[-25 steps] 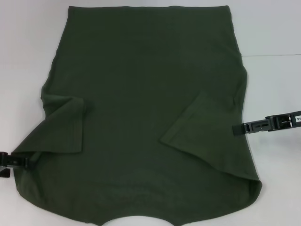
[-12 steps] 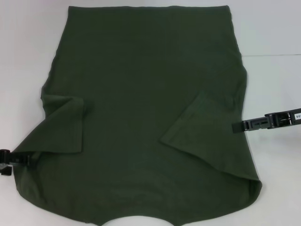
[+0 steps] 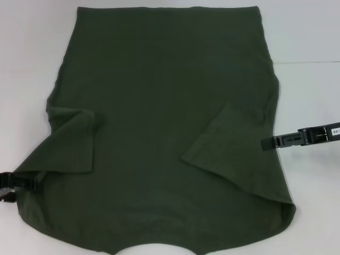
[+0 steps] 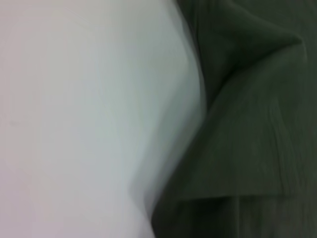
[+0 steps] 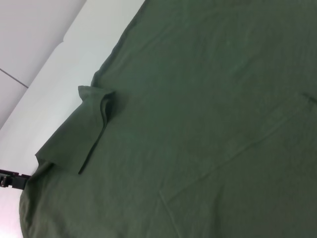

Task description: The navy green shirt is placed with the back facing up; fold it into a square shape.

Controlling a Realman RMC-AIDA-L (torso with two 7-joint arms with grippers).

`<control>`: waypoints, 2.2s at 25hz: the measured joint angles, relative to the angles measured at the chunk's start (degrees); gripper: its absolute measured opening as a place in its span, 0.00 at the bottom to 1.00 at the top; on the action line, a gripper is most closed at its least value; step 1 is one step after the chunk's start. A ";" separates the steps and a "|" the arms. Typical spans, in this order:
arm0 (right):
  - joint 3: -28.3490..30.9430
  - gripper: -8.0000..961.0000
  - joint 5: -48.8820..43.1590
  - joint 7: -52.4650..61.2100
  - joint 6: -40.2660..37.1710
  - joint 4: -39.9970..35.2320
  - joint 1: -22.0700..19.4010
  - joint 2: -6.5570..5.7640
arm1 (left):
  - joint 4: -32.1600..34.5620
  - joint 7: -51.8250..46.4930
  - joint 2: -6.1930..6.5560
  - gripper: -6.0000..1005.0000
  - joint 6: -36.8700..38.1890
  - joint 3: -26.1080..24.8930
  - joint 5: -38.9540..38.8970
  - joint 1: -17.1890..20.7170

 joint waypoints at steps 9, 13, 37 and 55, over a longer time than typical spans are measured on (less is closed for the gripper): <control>-0.46 0.96 -0.10 -0.26 0.35 0.09 0.00 0.11 | -0.10 -1.27 -0.05 0.87 0.06 1.30 0.01 -0.32; -0.50 0.96 -0.10 -0.50 0.69 0.20 0.00 0.12 | -0.10 -1.50 -0.07 0.87 0.85 1.30 -0.10 -0.76; -0.58 0.96 -0.10 -0.62 1.70 0.00 0.52 0.14 | 0.35 -2.31 0.18 0.87 4.98 2.98 1.35 -1.63; -1.63 0.96 -0.10 -0.80 2.20 0.20 1.13 0.31 | -0.33 -2.32 -0.33 0.86 6.28 4.28 1.10 -3.14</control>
